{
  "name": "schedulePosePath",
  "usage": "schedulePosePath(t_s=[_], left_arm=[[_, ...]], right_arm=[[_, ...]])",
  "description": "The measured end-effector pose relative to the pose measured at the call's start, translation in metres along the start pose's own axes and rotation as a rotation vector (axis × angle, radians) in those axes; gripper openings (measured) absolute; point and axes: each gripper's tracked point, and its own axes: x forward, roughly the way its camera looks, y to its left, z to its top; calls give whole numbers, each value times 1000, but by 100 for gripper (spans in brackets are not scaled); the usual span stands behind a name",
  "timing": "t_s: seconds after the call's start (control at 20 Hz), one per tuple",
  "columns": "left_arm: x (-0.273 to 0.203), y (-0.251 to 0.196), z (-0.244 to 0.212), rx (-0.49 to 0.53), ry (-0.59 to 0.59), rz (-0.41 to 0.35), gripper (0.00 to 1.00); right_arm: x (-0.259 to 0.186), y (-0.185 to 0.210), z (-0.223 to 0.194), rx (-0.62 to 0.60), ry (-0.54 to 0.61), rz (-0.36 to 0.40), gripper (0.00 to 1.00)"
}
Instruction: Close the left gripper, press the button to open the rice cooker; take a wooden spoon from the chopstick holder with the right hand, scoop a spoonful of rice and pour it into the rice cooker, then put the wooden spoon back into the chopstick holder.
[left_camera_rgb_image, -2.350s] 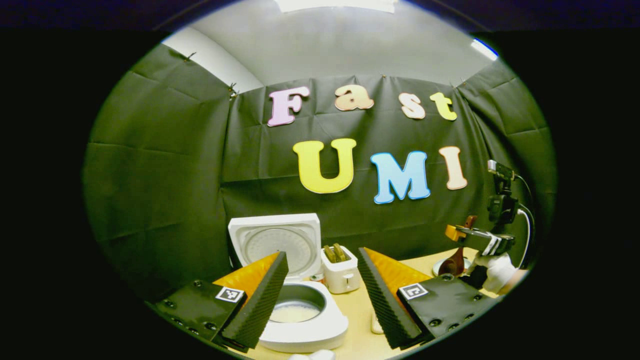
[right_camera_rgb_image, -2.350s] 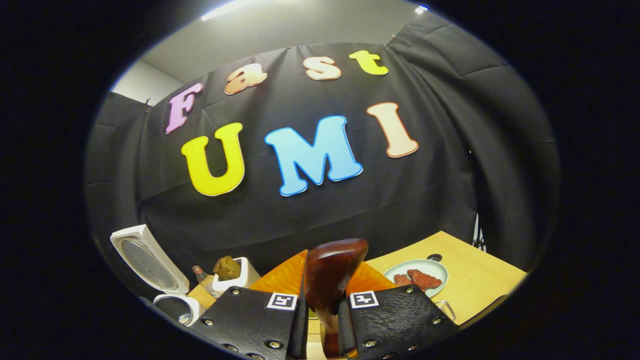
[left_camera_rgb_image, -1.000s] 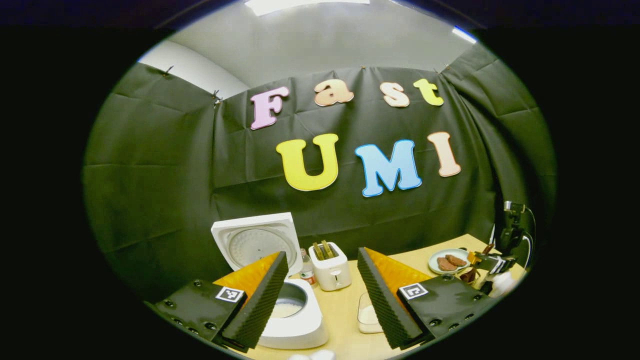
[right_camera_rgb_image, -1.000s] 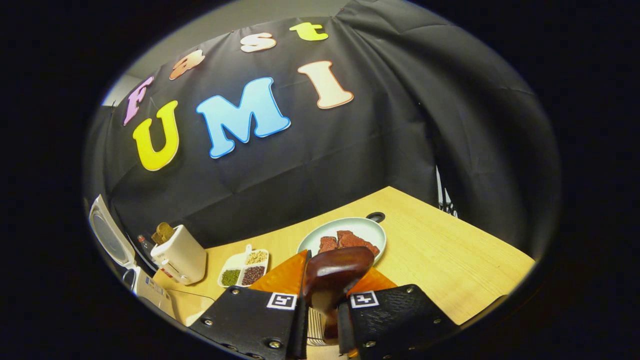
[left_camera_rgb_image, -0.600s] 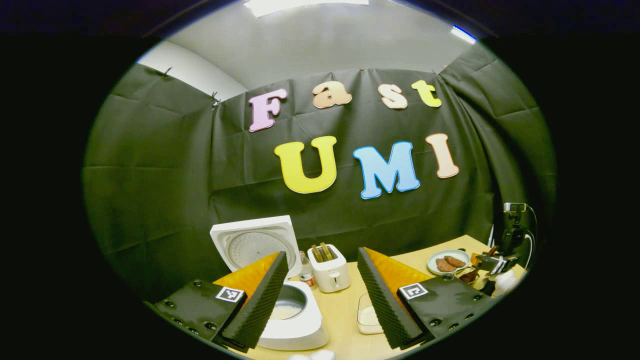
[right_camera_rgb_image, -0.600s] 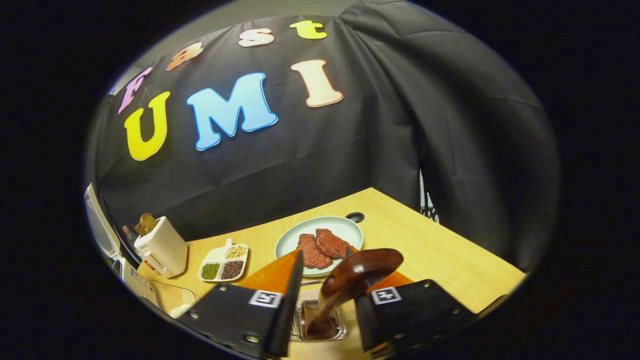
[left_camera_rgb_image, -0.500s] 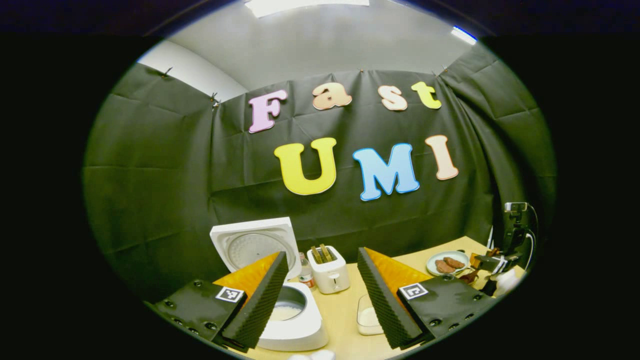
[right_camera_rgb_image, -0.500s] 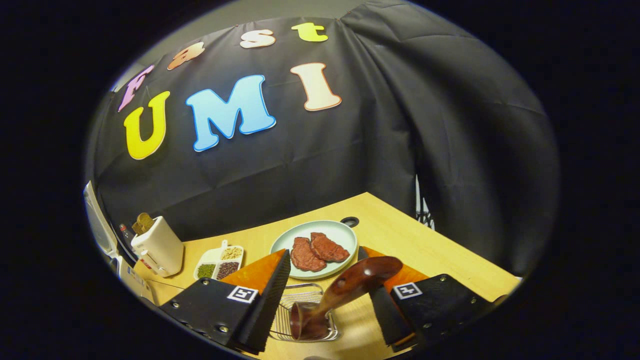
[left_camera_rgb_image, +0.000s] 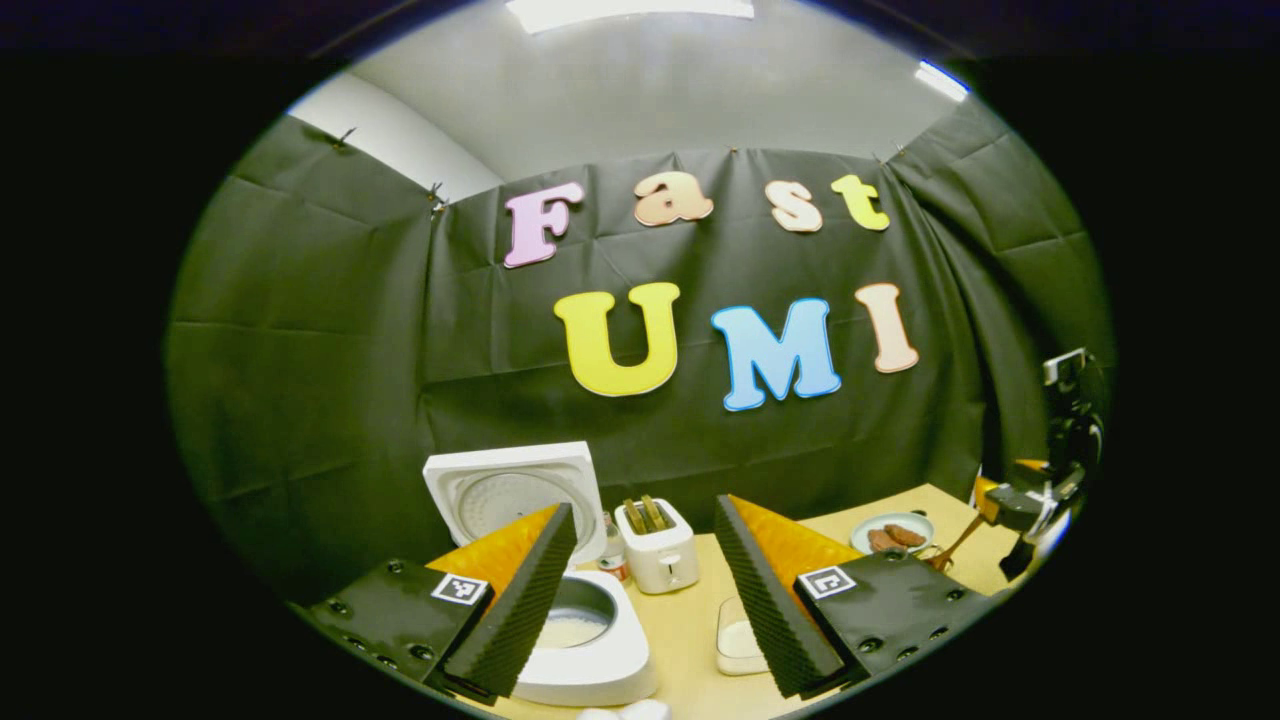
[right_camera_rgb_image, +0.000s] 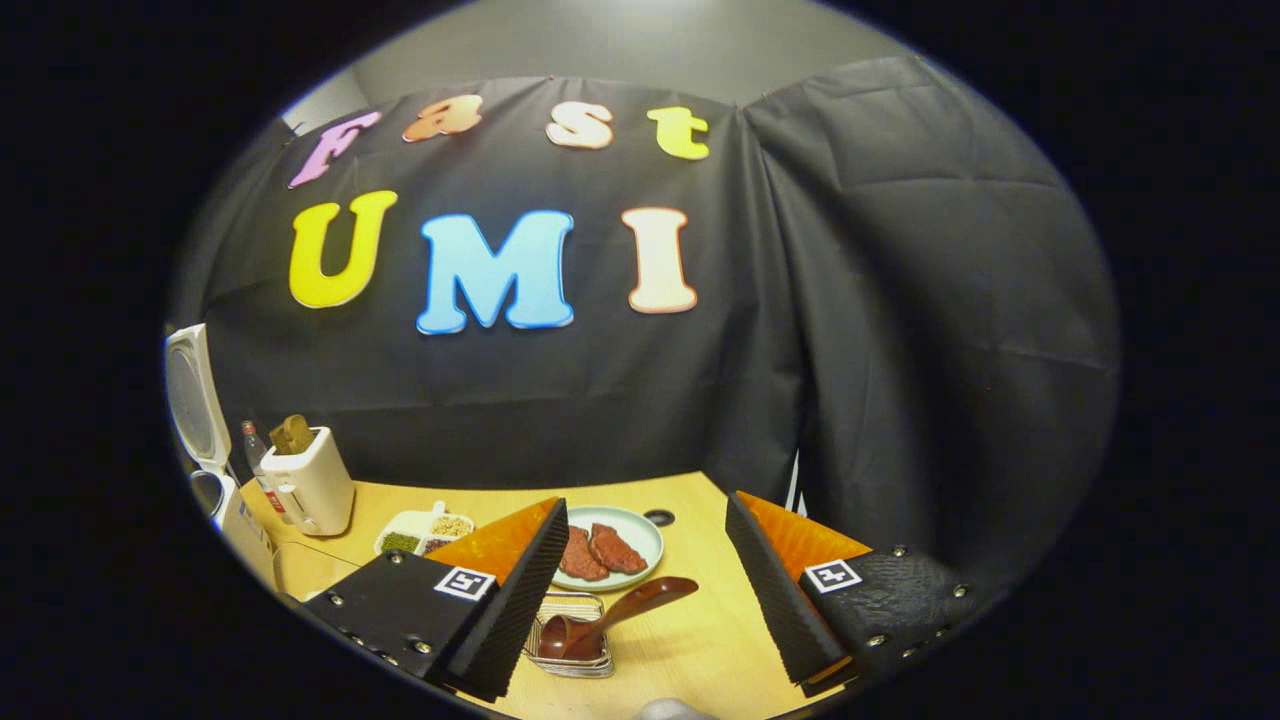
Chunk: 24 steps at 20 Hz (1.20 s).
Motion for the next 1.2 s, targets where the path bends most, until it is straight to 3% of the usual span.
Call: schedulePosePath(t_s=[0.25,0.45,0.6,0.9,1.2], left_arm=[[17,28,23,-27,-38,25,99],[47,63,48,-74,-44,67,99],[69,93,67,-114,-46,108,98],[128,143,101,-102,-71,166,96],[238,198,122,-58,-52,232,96]], right_arm=[[-70,28,58,-3,-44,94,96],[-118,57,87,17,-56,158,100],[-145,75,95,10,-52,196,96],[-162,95,104,20,-28,222,96],[-165,111,103,-5,-5,244,97]])
